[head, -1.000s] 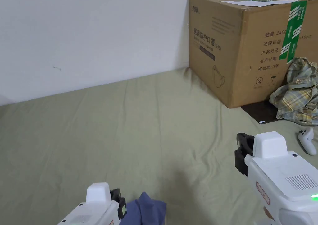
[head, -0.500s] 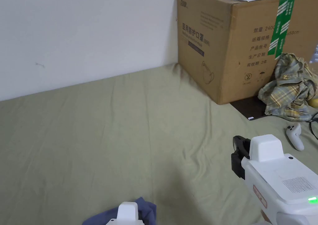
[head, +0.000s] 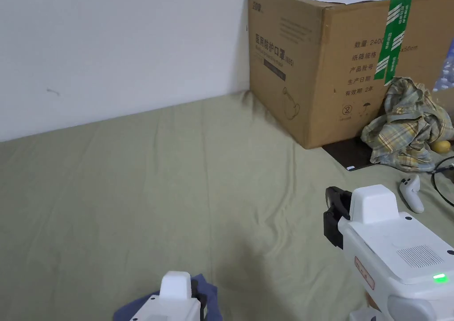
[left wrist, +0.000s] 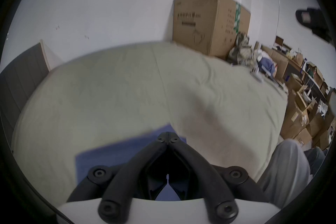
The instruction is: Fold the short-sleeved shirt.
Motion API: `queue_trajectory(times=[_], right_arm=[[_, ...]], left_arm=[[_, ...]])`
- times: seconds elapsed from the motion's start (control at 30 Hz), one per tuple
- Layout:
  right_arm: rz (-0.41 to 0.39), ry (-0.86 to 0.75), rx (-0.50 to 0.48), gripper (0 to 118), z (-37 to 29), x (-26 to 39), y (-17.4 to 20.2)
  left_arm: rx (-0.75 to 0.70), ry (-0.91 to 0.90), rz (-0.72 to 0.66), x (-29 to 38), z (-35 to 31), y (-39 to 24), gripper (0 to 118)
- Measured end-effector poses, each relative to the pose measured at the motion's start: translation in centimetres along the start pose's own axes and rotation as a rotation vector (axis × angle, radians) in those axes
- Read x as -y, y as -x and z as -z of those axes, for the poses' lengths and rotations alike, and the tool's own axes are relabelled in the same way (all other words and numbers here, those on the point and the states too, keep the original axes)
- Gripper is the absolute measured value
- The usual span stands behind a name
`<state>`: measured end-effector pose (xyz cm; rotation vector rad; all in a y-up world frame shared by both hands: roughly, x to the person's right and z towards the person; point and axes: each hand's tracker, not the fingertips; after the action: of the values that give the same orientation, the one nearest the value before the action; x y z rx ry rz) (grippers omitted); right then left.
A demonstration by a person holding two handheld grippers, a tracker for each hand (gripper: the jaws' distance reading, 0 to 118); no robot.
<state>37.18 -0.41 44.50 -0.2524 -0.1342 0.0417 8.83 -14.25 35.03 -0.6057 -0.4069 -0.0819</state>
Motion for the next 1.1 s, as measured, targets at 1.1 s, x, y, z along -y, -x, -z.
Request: queue_trajectory(times=[1.1], right_arm=[[-0.036,-0.201,-0.147,0,-1.2,-5.0,11.8]], left_arm=[[-0.479,-0.548,-0.06,-7.5,-20.5,16.6,0]])
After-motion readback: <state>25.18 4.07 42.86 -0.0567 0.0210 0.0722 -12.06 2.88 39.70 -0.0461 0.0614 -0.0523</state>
